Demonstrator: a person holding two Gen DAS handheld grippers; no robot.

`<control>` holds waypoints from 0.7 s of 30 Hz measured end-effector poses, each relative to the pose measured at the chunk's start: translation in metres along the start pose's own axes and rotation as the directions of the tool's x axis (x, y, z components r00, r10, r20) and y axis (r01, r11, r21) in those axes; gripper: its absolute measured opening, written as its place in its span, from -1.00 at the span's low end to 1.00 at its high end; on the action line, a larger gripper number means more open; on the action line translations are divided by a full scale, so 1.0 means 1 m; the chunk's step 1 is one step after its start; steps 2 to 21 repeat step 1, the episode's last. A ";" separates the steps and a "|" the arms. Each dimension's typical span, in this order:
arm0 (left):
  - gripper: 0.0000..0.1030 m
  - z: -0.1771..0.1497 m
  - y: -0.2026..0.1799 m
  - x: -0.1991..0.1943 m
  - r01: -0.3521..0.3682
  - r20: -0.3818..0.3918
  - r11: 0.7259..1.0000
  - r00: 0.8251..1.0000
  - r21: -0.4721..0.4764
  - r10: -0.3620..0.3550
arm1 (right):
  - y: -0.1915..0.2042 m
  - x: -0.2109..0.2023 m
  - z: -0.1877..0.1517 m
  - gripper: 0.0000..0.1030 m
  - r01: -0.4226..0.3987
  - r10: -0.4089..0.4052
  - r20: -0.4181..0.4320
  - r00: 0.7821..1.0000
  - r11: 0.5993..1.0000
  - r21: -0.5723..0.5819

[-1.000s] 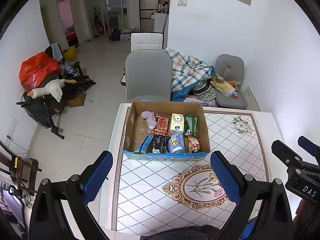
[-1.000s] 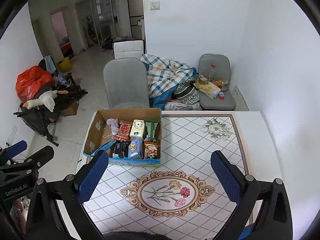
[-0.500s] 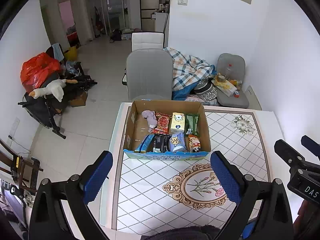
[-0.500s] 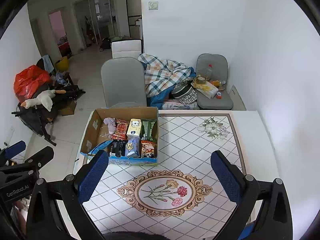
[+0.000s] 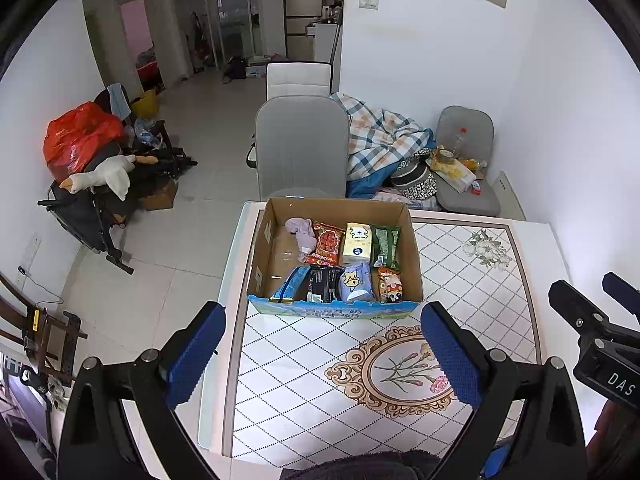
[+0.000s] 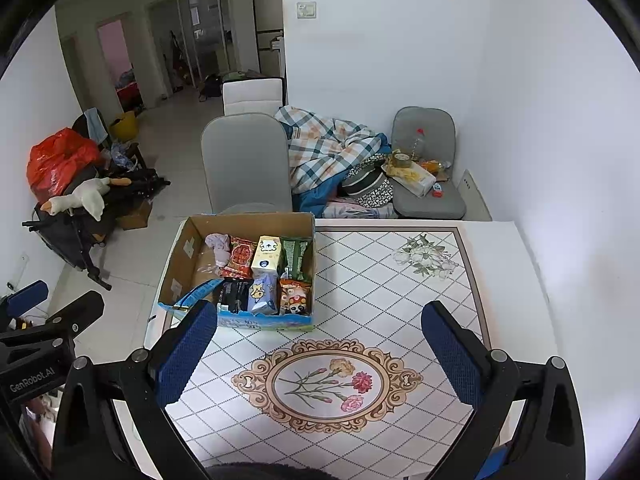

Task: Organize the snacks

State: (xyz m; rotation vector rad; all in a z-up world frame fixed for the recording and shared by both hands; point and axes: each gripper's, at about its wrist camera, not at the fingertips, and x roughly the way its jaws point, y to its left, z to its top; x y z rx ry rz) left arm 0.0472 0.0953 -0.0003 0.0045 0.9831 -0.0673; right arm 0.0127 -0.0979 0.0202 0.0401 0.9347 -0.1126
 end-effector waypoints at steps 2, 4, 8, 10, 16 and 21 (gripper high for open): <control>0.94 -0.002 0.000 0.000 -0.002 0.000 1.000 1.000 -0.003 0.002 | 0.000 0.000 0.000 1.00 0.003 -0.003 0.000 1.000 1.000 0.000; 0.94 -0.002 0.000 0.000 -0.002 0.000 1.000 1.000 -0.003 0.002 | 0.000 0.000 0.000 1.00 0.003 -0.003 0.000 1.000 1.000 0.000; 0.94 -0.002 0.000 0.000 -0.002 0.000 1.000 1.000 -0.003 0.002 | 0.000 0.000 0.000 1.00 0.003 -0.003 0.000 1.000 1.000 0.000; 0.94 -0.002 0.000 0.000 -0.002 0.000 1.000 1.000 -0.003 0.002 | 0.000 0.000 0.000 1.00 0.003 -0.003 0.000 1.000 1.000 0.000; 0.94 -0.002 0.000 0.000 -0.002 0.000 1.000 1.000 -0.003 0.002 | 0.000 0.000 0.000 1.00 0.003 -0.003 0.000 1.000 1.000 0.000; 0.94 -0.002 0.000 0.000 -0.002 0.000 1.000 1.000 -0.003 0.002 | 0.000 0.000 0.000 1.00 0.003 -0.003 0.000 1.000 1.000 0.000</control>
